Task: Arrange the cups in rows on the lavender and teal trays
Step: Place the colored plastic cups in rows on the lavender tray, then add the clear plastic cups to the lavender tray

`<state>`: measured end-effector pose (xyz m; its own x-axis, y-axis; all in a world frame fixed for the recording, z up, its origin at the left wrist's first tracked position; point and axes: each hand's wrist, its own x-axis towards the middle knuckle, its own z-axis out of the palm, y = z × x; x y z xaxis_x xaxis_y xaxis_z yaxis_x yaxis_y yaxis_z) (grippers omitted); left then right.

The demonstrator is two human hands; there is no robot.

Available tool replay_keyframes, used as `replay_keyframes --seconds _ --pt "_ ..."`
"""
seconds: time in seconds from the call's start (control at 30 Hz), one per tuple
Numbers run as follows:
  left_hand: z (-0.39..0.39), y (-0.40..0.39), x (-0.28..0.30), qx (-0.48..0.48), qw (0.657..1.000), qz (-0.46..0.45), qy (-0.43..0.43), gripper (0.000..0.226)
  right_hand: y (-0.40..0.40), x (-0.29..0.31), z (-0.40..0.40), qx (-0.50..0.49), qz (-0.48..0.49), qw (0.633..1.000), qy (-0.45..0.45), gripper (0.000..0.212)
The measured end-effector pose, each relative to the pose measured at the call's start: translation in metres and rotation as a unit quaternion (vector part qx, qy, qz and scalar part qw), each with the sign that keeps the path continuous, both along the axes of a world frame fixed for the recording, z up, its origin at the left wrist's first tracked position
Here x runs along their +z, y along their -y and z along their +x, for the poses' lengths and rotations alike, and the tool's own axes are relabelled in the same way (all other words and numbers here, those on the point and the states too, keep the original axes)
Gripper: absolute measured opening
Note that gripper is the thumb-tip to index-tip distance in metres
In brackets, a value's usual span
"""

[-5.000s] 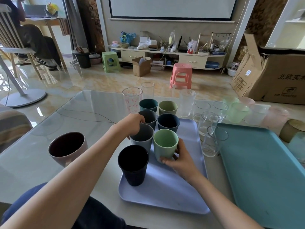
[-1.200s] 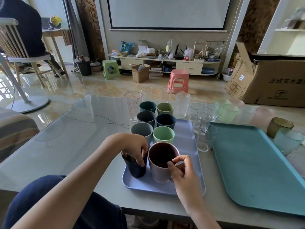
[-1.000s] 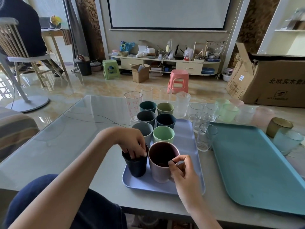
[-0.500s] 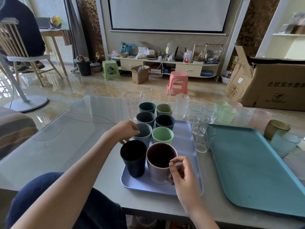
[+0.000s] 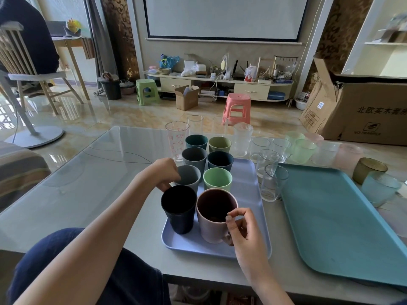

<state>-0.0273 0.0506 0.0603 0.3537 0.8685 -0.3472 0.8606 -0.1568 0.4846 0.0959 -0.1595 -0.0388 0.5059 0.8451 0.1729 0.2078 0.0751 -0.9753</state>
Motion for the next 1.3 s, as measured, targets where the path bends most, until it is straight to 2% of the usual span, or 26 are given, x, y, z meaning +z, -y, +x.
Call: replay_keyframes --seconds 0.13,0.33,0.53,0.73,0.9,1.03,1.17,1.3 --pt "-0.004 0.002 0.012 -0.003 0.997 -0.062 0.045 0.029 0.002 0.001 0.002 0.004 0.014 1.0 0.01 0.004" --pt "-0.015 0.003 0.023 -0.041 0.985 -0.162 0.037 0.041 0.0 0.002 0.001 0.006 0.016 1.0 0.014 0.012" --pt "-0.018 0.003 0.024 -0.051 0.985 -0.162 0.036 0.057 0.0 0.0 0.003 0.004 0.021 1.0 0.021 0.012" --pt "-0.024 -0.002 0.032 -0.046 0.986 -0.159 0.019 0.04 0.0 0.009 0.02 0.005 0.012 0.993 0.119 0.014" --pt "-0.031 -0.025 0.044 0.0 0.993 -0.104 0.05 0.041 -0.02 0.027 0.057 -0.044 0.028 0.976 0.21 0.013" --pt "-0.025 -0.063 0.04 0.055 0.992 0.042 0.105 0.044 -0.062 0.052 0.091 -0.038 0.032 0.965 0.257 0.008" --pt "-0.003 -0.1 0.032 -0.031 0.977 0.202 0.061 0.049 -0.127 0.08 0.118 -0.02 0.012 0.951 0.307 0.009" --pt "0.023 -0.135 0.019 -0.105 0.958 0.267 -0.005 0.054 -0.191 0.104 0.129 0.018 -0.025 0.939 0.343 0.014"
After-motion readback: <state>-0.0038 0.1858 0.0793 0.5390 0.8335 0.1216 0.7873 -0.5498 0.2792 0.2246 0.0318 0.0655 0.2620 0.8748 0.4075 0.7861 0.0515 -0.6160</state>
